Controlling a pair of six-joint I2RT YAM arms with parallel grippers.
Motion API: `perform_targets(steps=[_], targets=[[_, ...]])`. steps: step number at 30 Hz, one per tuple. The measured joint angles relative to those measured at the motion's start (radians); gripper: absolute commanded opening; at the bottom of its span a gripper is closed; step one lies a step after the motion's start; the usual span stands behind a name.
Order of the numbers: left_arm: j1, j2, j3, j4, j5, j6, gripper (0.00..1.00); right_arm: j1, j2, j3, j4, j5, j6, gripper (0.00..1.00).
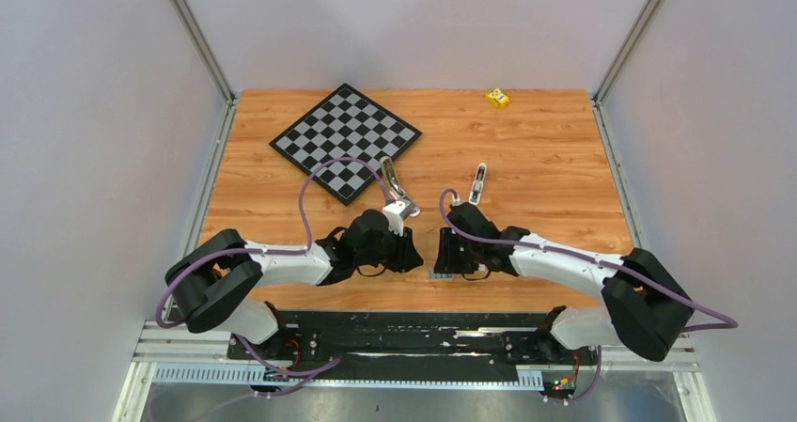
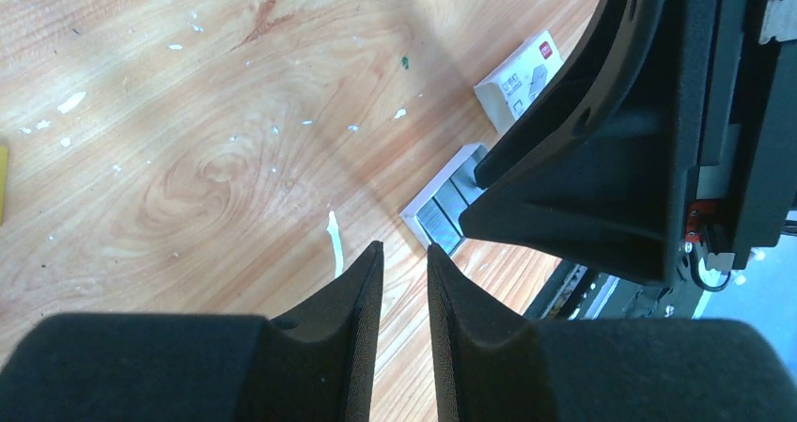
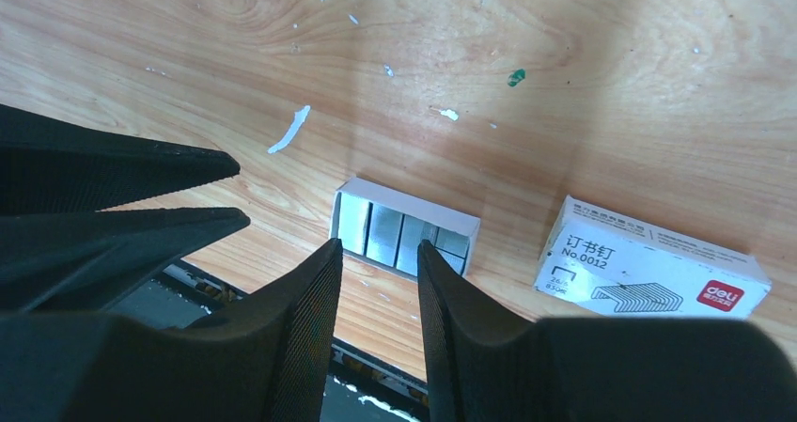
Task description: Load the staples into the stapler
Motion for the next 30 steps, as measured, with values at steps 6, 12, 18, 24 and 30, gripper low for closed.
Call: perform_targets(steps=[6, 12, 18, 24, 30], targets=[[0.0, 0.003, -0.006, -0.011, -0.003, 0.001, 0.26, 0.023, 0.035, 0.029, -0.018, 0.035, 0.004, 0.38], [0.0, 0.003, -0.006, -0.011, -0.004, 0.004, 0.26, 0.039, 0.064, 0.063, -0.043, 0.063, 0.0, 0.36], [0.0, 0.003, -0.006, -0.011, -0.004, 0.004, 0.26, 0.056, 0.08, 0.089, -0.085, 0.1, -0.011, 0.35], [0.0, 0.01, -0.006, -0.011, -0.004, 0.004, 0.26, 0.066, 0.08, 0.097, -0.129, 0.142, -0.017, 0.35], [0.0, 0.018, -0.006, -0.011, -0.004, 0.004, 0.26, 0.066, 0.084, 0.097, -0.142, 0.151, -0.018, 0.35]])
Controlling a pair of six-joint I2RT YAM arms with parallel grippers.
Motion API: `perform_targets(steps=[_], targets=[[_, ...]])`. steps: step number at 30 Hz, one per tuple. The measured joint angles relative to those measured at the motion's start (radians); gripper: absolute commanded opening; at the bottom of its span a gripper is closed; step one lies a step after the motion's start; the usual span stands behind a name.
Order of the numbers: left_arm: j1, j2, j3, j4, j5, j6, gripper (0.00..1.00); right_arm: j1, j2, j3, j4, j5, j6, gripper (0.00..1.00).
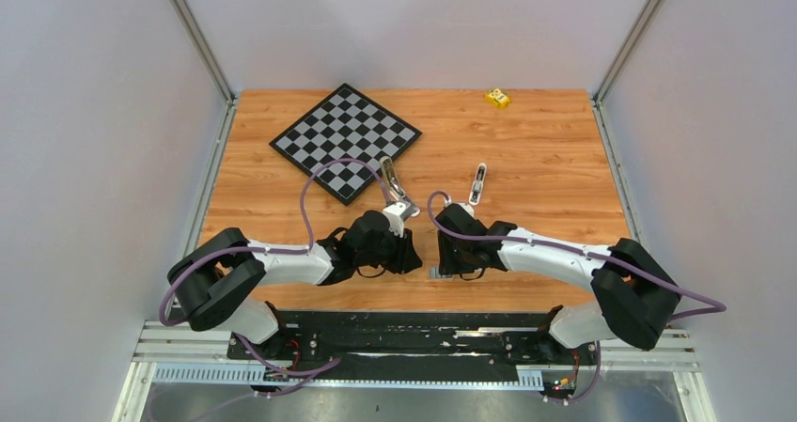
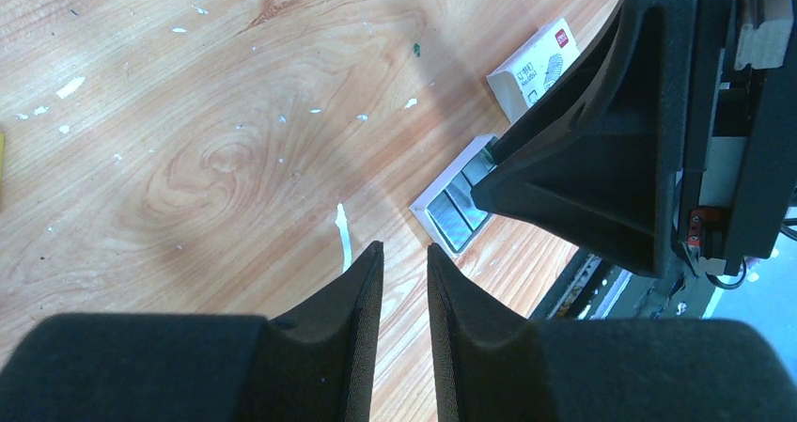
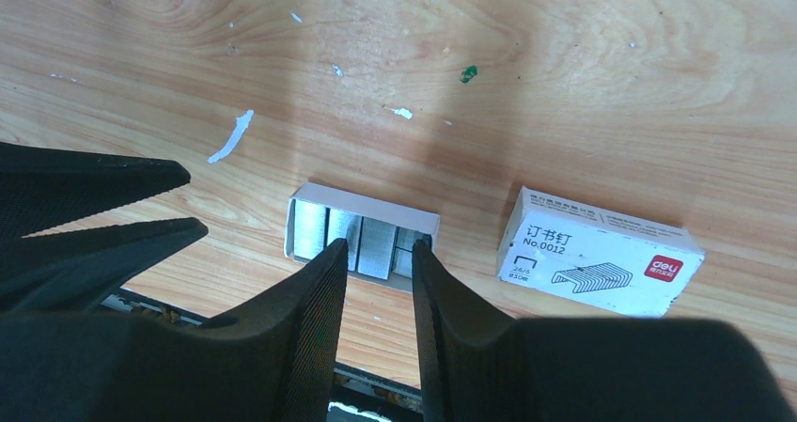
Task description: Load the staples into the stapler
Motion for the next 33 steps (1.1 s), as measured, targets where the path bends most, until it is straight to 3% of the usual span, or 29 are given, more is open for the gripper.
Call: perform_targets(steps=[21, 33], targets=[[0.0, 0.001, -0.002, 0.0, 0.0, 0.0, 0.26, 0.019, 0.011, 0.016, -0.036, 0.05, -0.003, 0.24], [0.0, 0.012, -0.002, 0.001, 0.001, 0.0, 0.26, 0.025, -0.021, 0.019, -0.056, 0.09, -0.003, 0.25]])
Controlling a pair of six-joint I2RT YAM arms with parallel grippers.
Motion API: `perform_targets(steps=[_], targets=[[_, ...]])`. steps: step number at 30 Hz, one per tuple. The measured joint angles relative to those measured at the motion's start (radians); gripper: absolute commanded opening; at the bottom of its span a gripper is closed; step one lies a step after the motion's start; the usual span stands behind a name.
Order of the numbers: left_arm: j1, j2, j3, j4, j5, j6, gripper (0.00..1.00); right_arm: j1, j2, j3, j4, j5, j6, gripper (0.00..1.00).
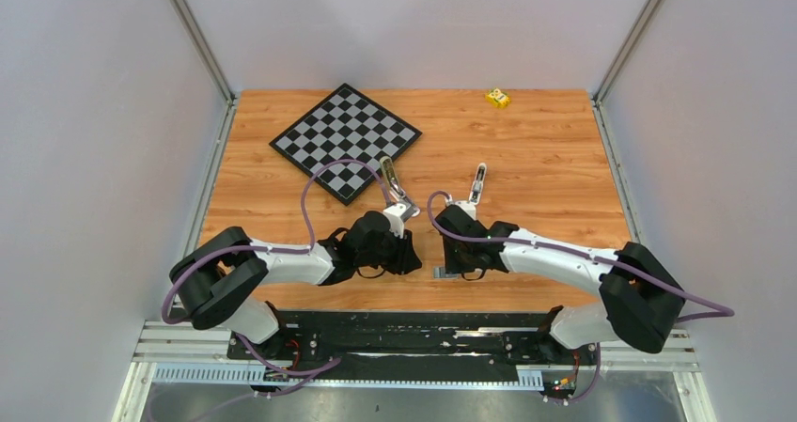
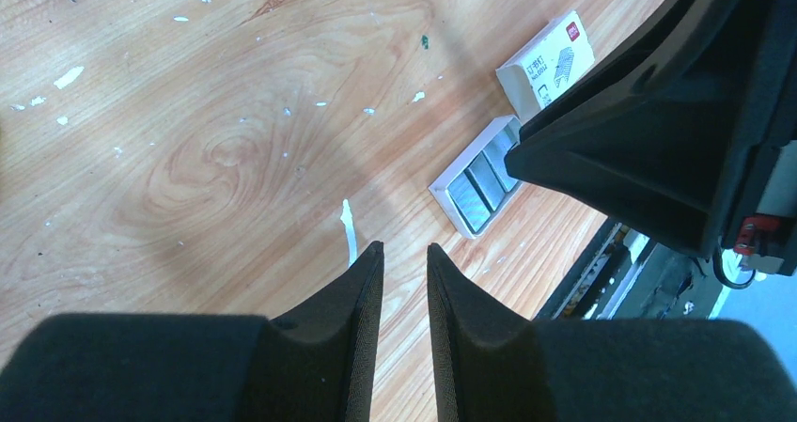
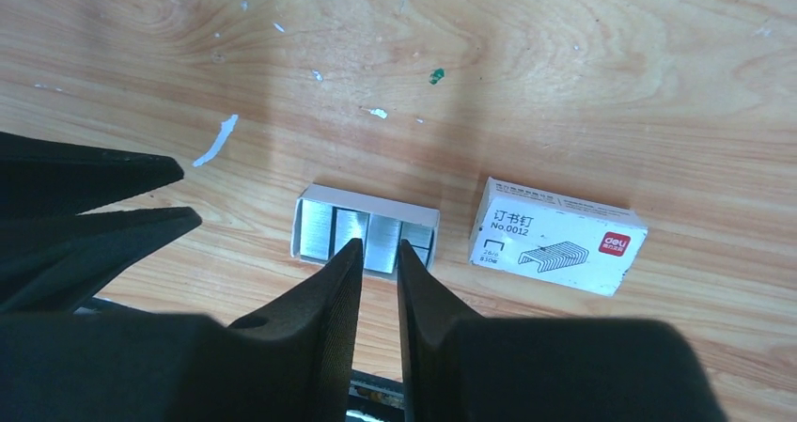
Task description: Load the staples into the stapler
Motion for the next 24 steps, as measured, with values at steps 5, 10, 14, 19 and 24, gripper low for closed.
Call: perform_targets(steps=[5, 10, 14, 19, 24], targets=[[0.0, 0.002, 0.0, 0.0, 0.0, 0.0, 0.26, 0.002, -0.03, 0.0, 0.009, 0.005, 0.003, 0.3], [0.0, 0.002, 0.0, 0.0, 0.0, 0.0, 0.26, 0.002, -0.021, 0.0, 0.014, 0.005, 0.004, 0.3], [0.0, 0.002, 0.0, 0.0, 0.0, 0.0, 0.26, 0.002, 0.001, 0.0, 0.014, 0.004, 0.005, 0.28], [0.0, 0.002, 0.0, -0.001, -0.001, 0.0, 0.26, 0.002, 0.018, 0.0, 0.014, 0.004, 0.004, 0.28], [0.0, 0.002, 0.0, -0.001, -0.001, 0.0, 0.26, 0.002, 0.028, 0.0, 0.014, 0.004, 0.004, 0.26]])
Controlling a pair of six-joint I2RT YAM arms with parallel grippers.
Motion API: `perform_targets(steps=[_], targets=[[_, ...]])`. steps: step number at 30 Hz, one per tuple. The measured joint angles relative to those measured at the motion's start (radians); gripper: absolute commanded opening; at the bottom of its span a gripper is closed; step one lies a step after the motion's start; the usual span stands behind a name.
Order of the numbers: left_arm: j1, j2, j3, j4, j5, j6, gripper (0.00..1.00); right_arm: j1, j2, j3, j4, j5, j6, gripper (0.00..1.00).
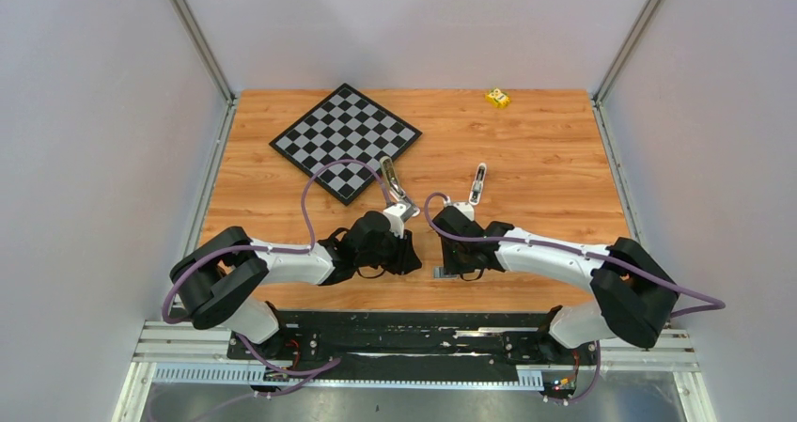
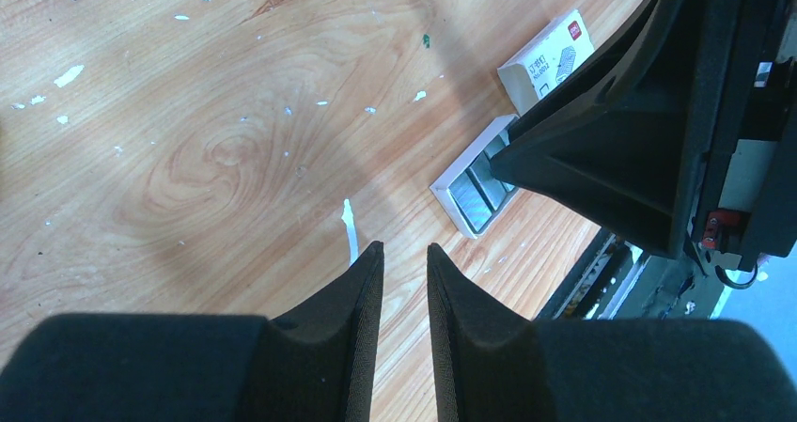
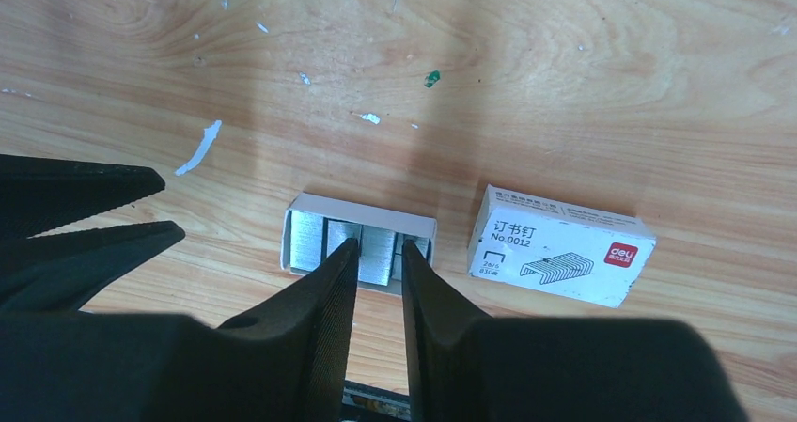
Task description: Load the staples into the stapler
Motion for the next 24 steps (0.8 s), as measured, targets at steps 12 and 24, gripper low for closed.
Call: perform_targets(steps=[12, 24], targets=[[0.0, 0.0, 0.0, -0.004, 0.0, 0.001, 0.26, 0.0, 0.007, 0.0, -0.001, 0.001, 0.001, 0.21], [0.0, 0.0, 0.0, -0.008, 0.0, 0.0, 0.26, 0.0, 0.01, 0.0, -0.003, 0.001, 0.008, 0.26]])
